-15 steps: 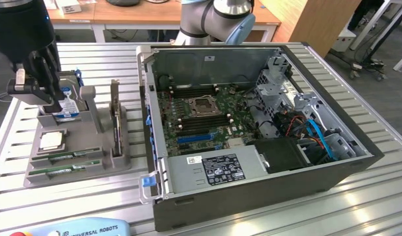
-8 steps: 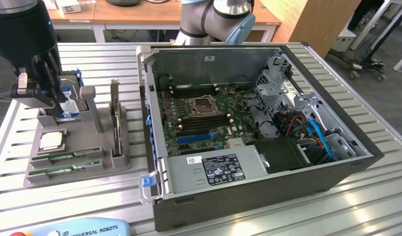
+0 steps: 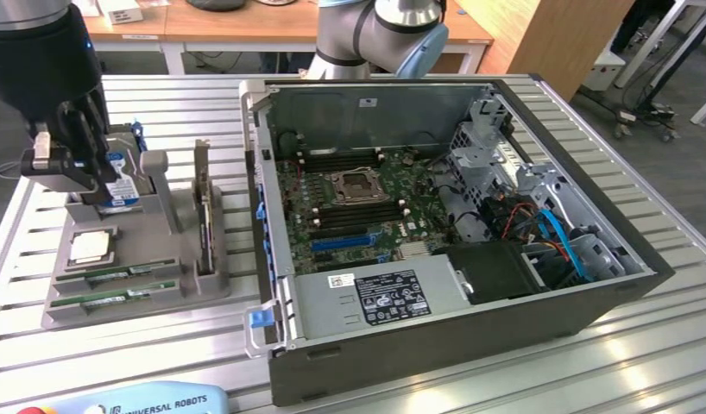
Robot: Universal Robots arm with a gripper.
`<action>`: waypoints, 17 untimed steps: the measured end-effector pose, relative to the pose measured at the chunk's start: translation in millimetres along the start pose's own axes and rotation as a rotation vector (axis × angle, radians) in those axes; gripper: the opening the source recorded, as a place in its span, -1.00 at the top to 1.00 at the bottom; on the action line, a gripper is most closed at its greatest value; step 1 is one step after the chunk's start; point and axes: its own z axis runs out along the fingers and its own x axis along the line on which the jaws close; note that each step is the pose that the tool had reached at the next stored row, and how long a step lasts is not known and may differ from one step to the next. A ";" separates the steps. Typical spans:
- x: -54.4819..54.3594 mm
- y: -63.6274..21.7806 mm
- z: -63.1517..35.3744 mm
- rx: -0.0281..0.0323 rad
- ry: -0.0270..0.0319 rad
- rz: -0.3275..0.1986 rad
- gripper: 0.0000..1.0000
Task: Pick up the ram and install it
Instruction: 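Pick up the ram and move it above insertion slot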
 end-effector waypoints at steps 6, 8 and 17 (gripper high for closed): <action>0.1 -0.1 3.2 0.0000 0.0000 0.000 0.29; 0.1 -0.1 4.9 -0.0001 0.0001 0.000 0.29; 0.3 -0.3 17.2 -0.0025 0.0001 0.000 0.29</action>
